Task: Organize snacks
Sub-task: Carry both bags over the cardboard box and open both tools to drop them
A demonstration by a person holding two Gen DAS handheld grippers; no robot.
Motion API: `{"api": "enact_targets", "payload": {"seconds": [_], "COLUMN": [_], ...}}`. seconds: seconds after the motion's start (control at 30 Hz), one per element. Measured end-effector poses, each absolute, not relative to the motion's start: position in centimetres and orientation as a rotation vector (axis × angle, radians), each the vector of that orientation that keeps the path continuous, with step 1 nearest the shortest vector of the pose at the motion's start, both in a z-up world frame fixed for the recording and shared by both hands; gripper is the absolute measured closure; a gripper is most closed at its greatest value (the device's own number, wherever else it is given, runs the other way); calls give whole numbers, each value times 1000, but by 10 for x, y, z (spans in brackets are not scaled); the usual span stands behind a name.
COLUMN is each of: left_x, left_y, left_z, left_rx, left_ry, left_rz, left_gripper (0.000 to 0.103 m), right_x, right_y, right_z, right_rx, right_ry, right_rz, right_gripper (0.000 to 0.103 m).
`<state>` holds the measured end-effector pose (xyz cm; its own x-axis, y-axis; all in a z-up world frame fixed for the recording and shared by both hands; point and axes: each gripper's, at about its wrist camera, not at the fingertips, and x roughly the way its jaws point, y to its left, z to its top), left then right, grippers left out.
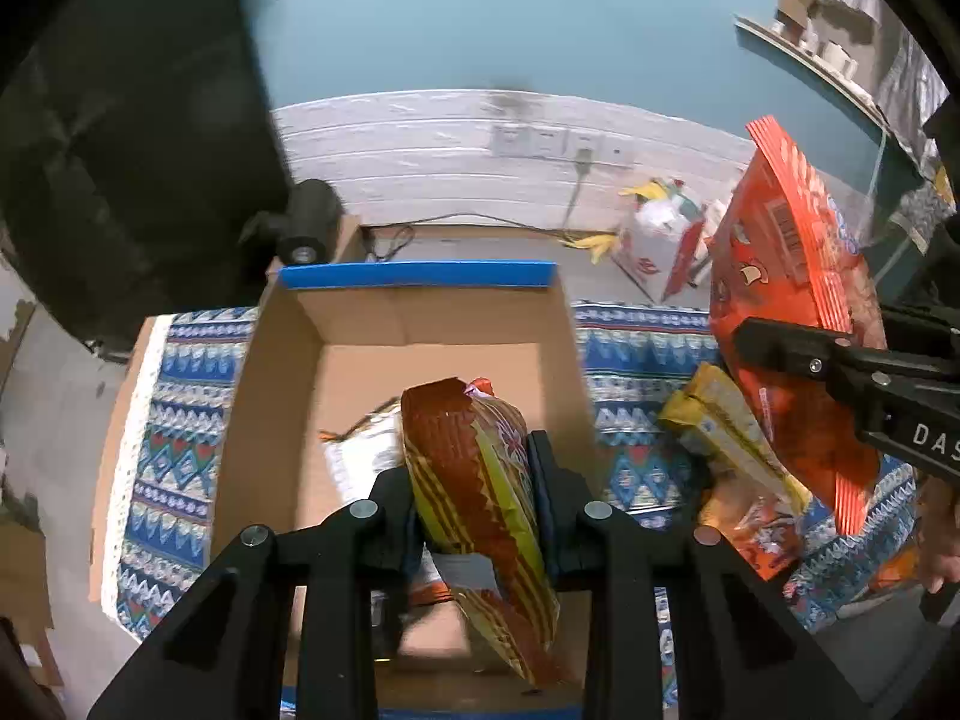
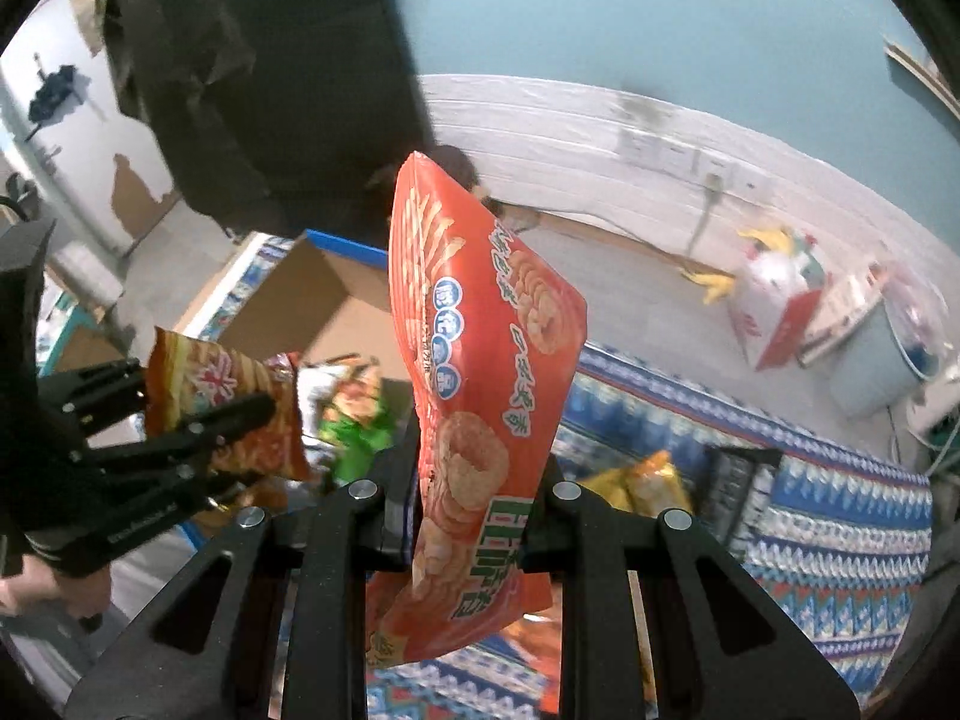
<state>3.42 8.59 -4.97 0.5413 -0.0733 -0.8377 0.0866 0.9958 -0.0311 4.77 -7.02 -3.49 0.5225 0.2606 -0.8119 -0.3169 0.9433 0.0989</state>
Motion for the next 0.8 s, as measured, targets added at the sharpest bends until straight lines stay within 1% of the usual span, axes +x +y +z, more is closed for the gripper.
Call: {"api": "enact_targets", "payload": {"seconds": [0.37,0.73,0.8], "left_x": [27,28,28], "left_y": [150,179,179], "left_z": [-70,-87,-90], "left_rx": [-39,-74,-74], "left_ry": [1025,1056,1066], "left_rz": [11,57,60], "left_gripper": [73,73,73], "right_x": [67,83,86], "right_y": [5,47,50], "right_z": [-52,-80,-85], "right_rx": [-103,-128,-127], "right_ry": [1001,1065,1085], "right_rz": [436,457,460], "right_gripper": [83,83,81]}}
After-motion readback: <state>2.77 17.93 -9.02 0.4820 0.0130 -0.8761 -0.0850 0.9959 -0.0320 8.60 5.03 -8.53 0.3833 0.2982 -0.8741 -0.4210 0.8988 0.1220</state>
